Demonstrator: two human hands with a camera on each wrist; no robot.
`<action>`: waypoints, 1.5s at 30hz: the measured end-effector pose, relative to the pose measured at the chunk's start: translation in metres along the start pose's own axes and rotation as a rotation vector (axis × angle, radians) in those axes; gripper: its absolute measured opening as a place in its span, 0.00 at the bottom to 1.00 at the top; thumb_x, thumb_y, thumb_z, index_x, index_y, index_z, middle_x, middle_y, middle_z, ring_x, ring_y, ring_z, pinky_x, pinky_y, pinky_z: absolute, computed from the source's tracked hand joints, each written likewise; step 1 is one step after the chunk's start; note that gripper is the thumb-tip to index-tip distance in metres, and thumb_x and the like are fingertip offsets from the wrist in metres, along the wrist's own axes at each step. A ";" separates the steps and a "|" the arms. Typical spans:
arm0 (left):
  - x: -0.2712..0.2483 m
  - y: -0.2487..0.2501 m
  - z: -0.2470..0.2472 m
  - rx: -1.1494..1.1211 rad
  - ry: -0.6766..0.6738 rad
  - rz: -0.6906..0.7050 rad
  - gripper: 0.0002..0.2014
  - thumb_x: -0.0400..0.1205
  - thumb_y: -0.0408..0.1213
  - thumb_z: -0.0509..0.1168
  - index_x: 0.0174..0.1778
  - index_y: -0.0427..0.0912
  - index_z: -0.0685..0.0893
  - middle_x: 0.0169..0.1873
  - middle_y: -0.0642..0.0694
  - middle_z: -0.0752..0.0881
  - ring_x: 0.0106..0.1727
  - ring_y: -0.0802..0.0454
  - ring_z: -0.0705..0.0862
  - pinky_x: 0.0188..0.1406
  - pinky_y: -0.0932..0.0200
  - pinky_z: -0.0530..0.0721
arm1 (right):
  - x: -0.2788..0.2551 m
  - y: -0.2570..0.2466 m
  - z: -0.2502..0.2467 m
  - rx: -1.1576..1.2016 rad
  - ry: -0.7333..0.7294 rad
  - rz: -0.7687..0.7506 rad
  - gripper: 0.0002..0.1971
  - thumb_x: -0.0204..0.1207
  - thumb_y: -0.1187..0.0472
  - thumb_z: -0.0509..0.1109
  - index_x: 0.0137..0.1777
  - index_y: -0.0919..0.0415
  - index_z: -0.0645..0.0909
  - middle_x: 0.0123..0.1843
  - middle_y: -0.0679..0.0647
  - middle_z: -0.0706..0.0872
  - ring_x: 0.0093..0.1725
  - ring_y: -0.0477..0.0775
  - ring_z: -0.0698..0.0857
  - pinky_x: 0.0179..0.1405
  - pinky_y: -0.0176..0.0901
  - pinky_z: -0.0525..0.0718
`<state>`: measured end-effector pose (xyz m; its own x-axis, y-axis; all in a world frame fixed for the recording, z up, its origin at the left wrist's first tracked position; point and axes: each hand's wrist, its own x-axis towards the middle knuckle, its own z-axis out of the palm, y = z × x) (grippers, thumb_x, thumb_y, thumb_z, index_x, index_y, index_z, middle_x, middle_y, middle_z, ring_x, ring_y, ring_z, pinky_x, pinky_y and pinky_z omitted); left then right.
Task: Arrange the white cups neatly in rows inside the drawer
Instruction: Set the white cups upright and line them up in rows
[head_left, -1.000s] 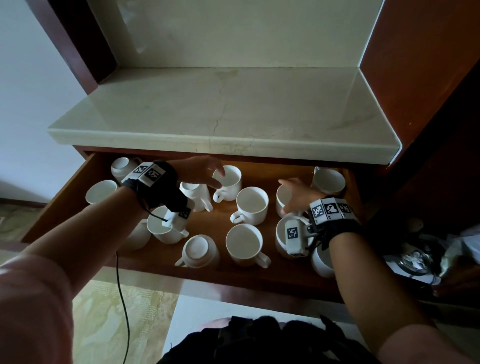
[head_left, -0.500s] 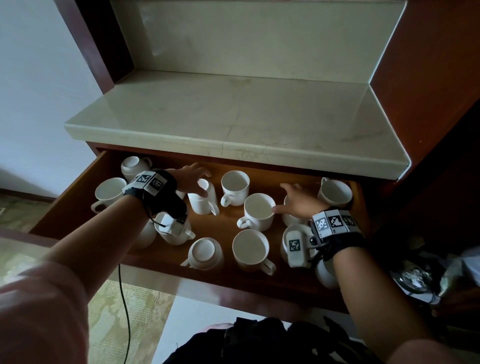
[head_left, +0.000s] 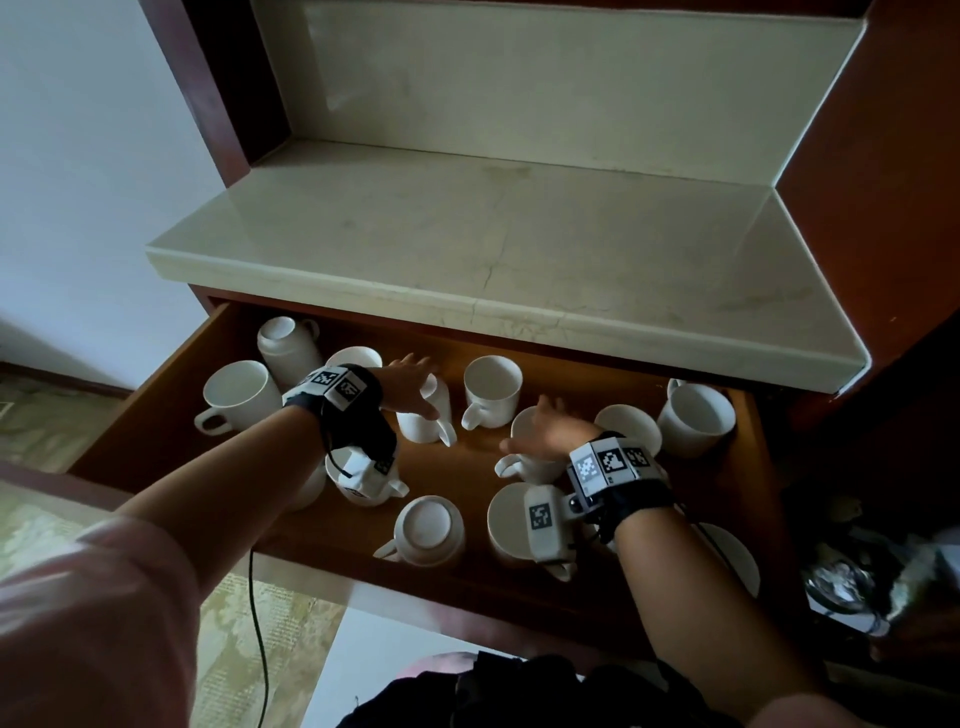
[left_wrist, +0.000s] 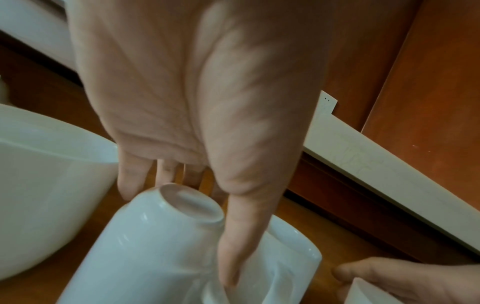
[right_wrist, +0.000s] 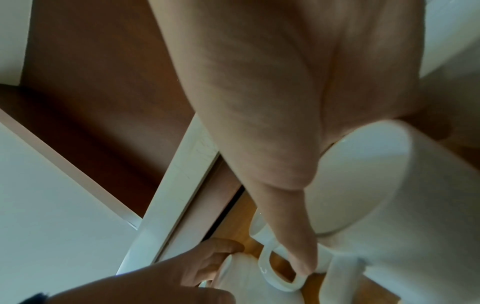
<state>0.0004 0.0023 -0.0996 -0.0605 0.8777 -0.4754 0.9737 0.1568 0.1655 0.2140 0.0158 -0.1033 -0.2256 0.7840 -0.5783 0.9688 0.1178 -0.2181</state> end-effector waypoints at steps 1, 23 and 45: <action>0.001 0.000 0.001 0.002 0.005 0.002 0.44 0.78 0.50 0.70 0.83 0.42 0.53 0.81 0.39 0.58 0.80 0.37 0.60 0.74 0.43 0.66 | 0.000 0.001 0.000 0.006 0.013 0.004 0.52 0.74 0.40 0.69 0.84 0.63 0.40 0.84 0.63 0.44 0.83 0.66 0.49 0.80 0.58 0.57; 0.002 0.010 -0.012 0.182 0.041 0.015 0.43 0.61 0.53 0.82 0.70 0.45 0.74 0.60 0.45 0.83 0.59 0.46 0.83 0.48 0.58 0.83 | 0.005 0.010 0.003 0.020 -0.005 -0.036 0.48 0.72 0.38 0.69 0.83 0.58 0.46 0.82 0.61 0.50 0.81 0.67 0.54 0.75 0.57 0.62; -0.044 -0.027 -0.008 -1.338 -0.233 0.021 0.37 0.59 0.58 0.79 0.62 0.47 0.81 0.49 0.46 0.87 0.49 0.48 0.86 0.41 0.59 0.85 | 0.001 0.006 0.010 -0.005 0.100 -0.027 0.45 0.70 0.40 0.72 0.79 0.59 0.55 0.79 0.63 0.57 0.79 0.66 0.59 0.73 0.56 0.64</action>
<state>-0.0247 -0.0367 -0.0762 0.1193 0.8101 -0.5740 0.0083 0.5773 0.8165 0.2185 0.0114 -0.1126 -0.2408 0.8373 -0.4908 0.9630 0.1431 -0.2283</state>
